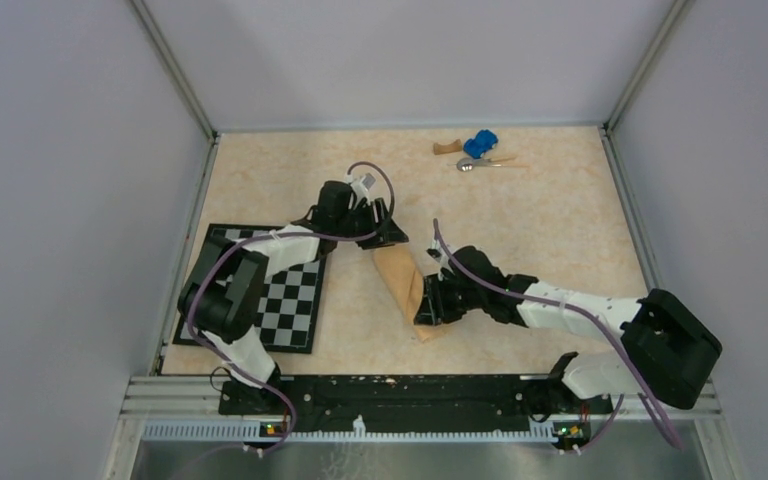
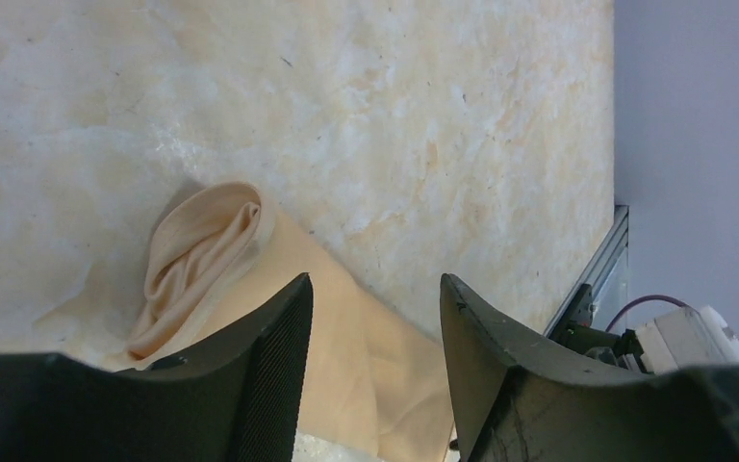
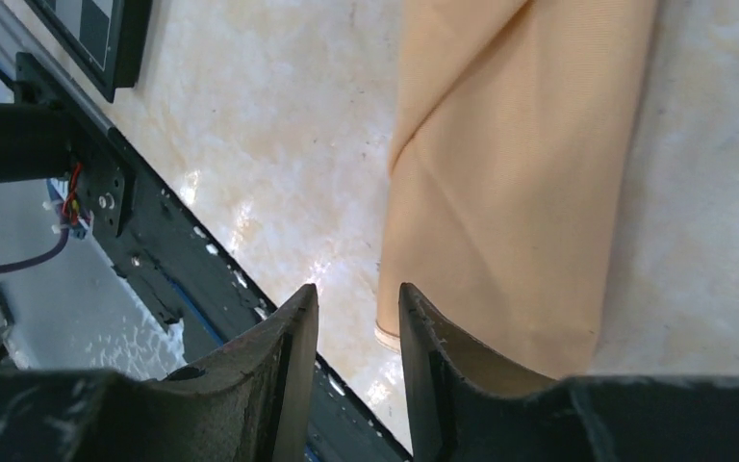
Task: Fold the napkin into a case and place the utensils inside
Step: Smooth out the smaller rectangle-folded napkin at the center of the board.
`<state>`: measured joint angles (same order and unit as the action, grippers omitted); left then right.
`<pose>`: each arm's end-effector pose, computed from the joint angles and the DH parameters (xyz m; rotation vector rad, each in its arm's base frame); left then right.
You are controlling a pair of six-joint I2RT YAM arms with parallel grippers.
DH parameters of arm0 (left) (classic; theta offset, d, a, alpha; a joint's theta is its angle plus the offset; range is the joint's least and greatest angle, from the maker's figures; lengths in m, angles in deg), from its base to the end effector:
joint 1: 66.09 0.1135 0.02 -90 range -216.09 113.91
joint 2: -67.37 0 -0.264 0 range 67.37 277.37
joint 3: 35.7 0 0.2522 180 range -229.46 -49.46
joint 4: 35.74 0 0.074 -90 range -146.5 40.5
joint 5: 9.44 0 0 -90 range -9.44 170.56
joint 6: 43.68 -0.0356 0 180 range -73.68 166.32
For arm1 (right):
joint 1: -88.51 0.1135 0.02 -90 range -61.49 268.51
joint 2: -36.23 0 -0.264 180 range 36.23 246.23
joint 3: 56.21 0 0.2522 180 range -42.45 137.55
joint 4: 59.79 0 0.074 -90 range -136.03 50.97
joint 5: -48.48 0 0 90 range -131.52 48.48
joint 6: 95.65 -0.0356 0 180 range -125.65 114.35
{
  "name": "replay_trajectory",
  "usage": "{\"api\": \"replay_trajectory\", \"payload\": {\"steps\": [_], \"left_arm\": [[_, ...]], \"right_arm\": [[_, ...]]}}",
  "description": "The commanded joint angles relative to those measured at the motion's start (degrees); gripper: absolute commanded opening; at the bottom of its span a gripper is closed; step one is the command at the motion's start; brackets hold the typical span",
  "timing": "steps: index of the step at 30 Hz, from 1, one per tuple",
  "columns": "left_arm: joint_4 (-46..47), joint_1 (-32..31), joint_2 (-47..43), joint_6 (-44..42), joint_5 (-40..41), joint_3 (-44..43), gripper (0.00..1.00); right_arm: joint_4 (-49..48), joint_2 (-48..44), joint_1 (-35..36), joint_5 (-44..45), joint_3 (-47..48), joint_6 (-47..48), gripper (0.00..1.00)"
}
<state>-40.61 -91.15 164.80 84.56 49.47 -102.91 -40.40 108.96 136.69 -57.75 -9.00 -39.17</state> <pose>0.3161 -0.1681 0.1883 0.0669 2.3468 -1.1837 0.1565 0.1898 0.1806 -0.4757 2.5132 0.9687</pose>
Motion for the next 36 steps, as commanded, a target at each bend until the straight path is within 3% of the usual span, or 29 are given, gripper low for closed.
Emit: {"api": "replay_trajectory", "payload": {"steps": [1,4,7,13,18,25,30,36], "left_arm": [[3.9,0.0,4.7,1.3,-0.7,0.5,0.57],[3.9,0.0,8.2,-0.1,1.6,-0.5,0.56],[0.2,-0.1,9.9,-2.8,2.8,-3.0,0.54],[-3.9,-0.1,4.5,-4.6,1.3,-5.7,0.56],[-0.2,-0.4,3.4,-0.9,-1.9,-5.3,0.57],[3.4,-0.3,12.5,0.5,-0.8,-7.5,0.56],[-0.2,-0.4,16.2,-2.8,2.5,-10.5,0.56],[-7.2,-0.4,9.5,-7.2,1.2,-13.5,0.59]], "right_arm": [[-10.8,3.8,2.2,-3.0,-2.6,-4.4,0.36],[-13.9,6.2,2.4,-1.9,-6.0,-5.0,0.36],[-10.4,4.7,3.1,0.6,-5.5,-4.0,0.36],[-4.1,-0.1,3.5,0.2,1.1,-2.7,0.38],[-10.0,2.7,3.5,-3.1,0.3,-4.9,0.38],[-17.3,6.7,3.9,-2.9,-6.4,-7.4,0.37],[-14.3,6.0,5.0,-1.8,-5.2,-6.6,0.37],[-5.8,-2.2,4.9,1.8,-2.1,-5.2,0.4]]}}
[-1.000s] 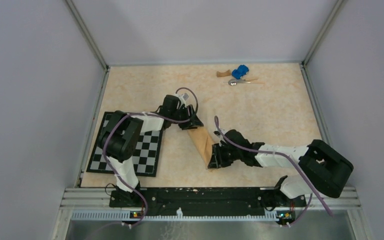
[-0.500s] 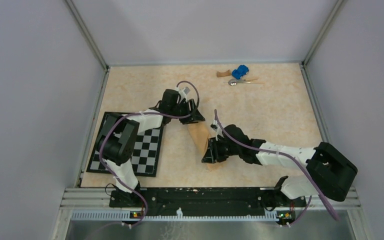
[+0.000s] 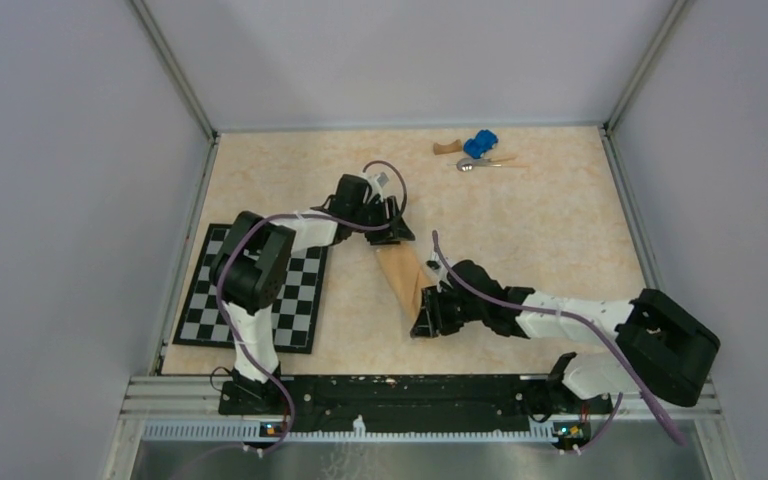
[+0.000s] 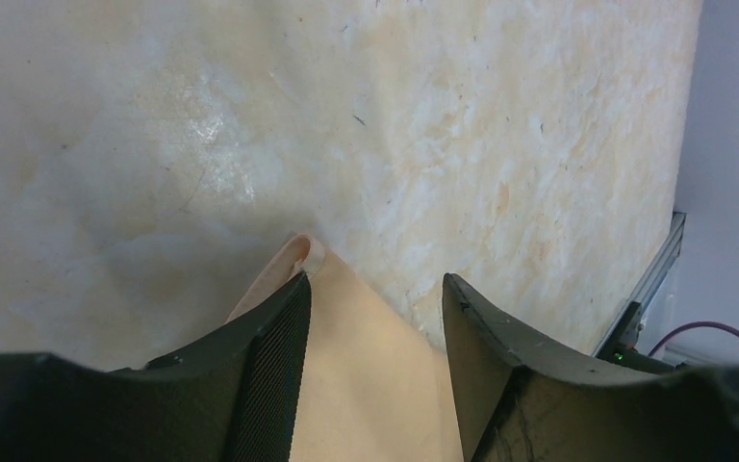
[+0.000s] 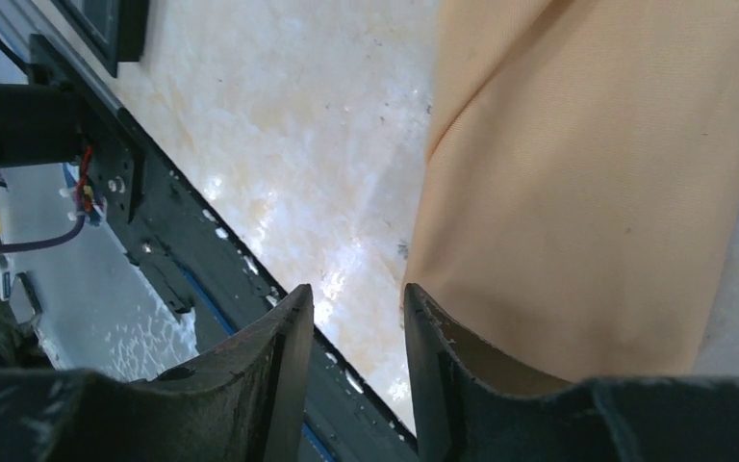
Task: Fold the napkin into a case and place the utensils inside
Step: Smooth out the smaller rectangle-folded napkin at the center of the board.
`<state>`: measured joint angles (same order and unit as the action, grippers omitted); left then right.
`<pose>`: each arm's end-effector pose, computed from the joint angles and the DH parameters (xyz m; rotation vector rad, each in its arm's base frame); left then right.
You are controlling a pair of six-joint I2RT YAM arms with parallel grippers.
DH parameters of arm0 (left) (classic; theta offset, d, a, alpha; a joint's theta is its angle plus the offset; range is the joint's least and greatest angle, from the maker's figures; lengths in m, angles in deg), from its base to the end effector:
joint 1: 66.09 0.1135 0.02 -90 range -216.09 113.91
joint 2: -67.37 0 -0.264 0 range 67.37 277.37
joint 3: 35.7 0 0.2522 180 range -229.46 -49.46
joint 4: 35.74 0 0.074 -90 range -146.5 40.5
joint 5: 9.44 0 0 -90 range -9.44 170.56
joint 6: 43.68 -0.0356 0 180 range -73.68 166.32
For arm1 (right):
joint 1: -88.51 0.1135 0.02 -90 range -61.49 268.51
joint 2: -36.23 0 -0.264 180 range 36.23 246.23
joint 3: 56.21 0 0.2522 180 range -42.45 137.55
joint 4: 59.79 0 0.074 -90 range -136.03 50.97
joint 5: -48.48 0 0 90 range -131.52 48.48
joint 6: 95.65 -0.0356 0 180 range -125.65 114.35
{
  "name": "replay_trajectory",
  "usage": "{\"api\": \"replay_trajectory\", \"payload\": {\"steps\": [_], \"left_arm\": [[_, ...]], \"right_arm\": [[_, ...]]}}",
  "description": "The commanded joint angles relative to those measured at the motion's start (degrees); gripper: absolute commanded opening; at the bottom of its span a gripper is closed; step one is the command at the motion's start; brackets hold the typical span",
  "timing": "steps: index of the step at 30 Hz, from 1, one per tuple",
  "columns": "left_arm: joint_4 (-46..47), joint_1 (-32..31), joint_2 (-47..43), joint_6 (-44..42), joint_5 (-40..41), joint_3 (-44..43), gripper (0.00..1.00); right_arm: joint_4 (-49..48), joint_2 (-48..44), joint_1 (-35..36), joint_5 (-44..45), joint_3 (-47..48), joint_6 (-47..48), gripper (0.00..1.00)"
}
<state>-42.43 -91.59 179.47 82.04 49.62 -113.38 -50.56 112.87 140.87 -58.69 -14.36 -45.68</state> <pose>0.3587 -0.1914 0.1468 0.0880 2.4446 -1.1399 0.1406 0.1995 0.1514 -0.4429 2.5562 1.0633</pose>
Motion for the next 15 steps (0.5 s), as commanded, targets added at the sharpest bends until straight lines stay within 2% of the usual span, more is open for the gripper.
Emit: {"api": "replay_trajectory", "payload": {"steps": [1,6,15], "left_arm": [[-5.9,-0.1,-6.8,-5.1,0.5,-3.3,0.59],[-6.8,0.0,-15.0,-5.0,-1.4,-1.2,0.62],[-9.1,0.1,-32.3,-3.4,-0.7,10.2,0.67]], "right_arm": [[6.3,-7.1,0.4,3.1,3.4,1.6,0.41],[10.3,-9.0,-1.7,4.8,3.8,3.4,0.46],[12.2,-6.6,-2.8,7.7,0.5,3.3,0.44]]}}
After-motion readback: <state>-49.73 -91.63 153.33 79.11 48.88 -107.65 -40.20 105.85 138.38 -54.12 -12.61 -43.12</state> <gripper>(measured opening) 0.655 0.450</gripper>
